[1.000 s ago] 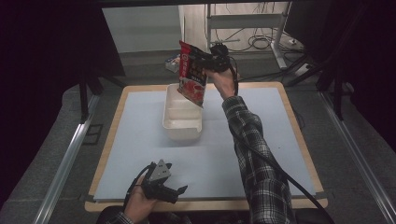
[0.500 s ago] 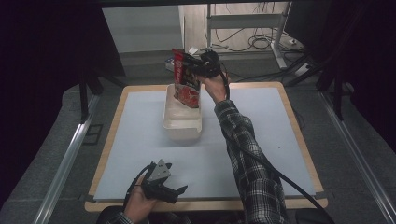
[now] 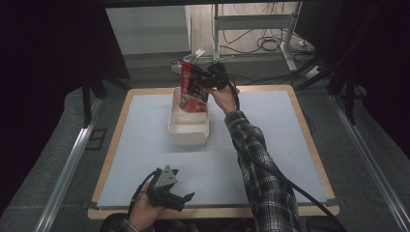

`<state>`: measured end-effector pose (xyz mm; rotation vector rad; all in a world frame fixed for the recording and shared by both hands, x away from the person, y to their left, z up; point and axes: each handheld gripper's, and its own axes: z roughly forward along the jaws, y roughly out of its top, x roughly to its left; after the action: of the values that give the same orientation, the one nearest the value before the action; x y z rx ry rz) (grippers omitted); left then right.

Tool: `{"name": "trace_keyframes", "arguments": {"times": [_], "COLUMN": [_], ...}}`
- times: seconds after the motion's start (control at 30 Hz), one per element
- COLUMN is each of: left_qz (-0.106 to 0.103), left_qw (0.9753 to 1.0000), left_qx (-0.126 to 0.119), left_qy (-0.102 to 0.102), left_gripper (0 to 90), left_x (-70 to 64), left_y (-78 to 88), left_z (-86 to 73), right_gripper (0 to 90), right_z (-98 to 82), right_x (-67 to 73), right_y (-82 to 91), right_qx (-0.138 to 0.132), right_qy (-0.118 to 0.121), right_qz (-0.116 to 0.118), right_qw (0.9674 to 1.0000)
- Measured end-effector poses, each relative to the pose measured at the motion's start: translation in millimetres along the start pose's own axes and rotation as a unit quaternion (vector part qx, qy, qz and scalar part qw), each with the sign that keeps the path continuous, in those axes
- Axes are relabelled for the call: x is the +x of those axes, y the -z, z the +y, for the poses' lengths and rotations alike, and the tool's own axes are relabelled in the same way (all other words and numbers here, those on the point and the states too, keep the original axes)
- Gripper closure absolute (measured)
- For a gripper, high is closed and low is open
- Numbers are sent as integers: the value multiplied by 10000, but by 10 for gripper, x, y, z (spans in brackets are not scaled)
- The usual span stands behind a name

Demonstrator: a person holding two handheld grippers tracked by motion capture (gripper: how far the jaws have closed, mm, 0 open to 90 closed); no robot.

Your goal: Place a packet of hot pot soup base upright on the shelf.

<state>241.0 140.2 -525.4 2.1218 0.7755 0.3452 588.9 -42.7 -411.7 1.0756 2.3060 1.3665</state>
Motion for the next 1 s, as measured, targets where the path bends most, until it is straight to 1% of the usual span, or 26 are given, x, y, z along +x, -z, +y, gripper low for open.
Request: {"name": "trace_keyframes", "arguments": {"times": [0.07,0.2,0.27,0.3,0.37,0.43,0.5,0.63,0.77,0.93,1.0], "left_qz": [-23,-80,-93,-84,-83,-100,-153,-182,-264,-227,-236], "left_qw": [10000,9999,9998,9998,9998,9998,9996,9995,9991,9996,9996], "left_qx": [-11,-89,-154,-170,-191,-183,-199,-223,-257,-127,-116], "left_qy": [-7,-13,15,18,25,67,155,164,189,58,42], "left_gripper": [36,36,36,35,29,28,23,23,19,11,11], "left_x": [0,-6,-5,-3,4,11,16,18,14,-7,-12], "left_y": [-3,6,10,11,6,3,-2,-3,-6,-36,-39], "left_z": [-2,1,0,-1,-7,-10,-13,-13,-13,-17,-15], "right_gripper": [493,335,280,252,208,168,142,104,89,69,62], "right_z": [10,33,34,29,12,-12,-32,-78,-137,-224,-262], "right_x": [16,69,90,92,90,82,71,45,53,70,77], "right_y": [-1,21,38,44,56,77,97,154,214,309,362], "right_qx": [106,149,190,223,294,341,409,427,500,653,668], "right_qy": [153,443,577,622,638,675,687,640,740,738,740], "right_qz": [10,-107,-169,-146,-60,-25,12,176,167,100,121], "right_qw": [9998,9989,9980,9977,9975,9971,9968,9969,9959,9951,9949]}}
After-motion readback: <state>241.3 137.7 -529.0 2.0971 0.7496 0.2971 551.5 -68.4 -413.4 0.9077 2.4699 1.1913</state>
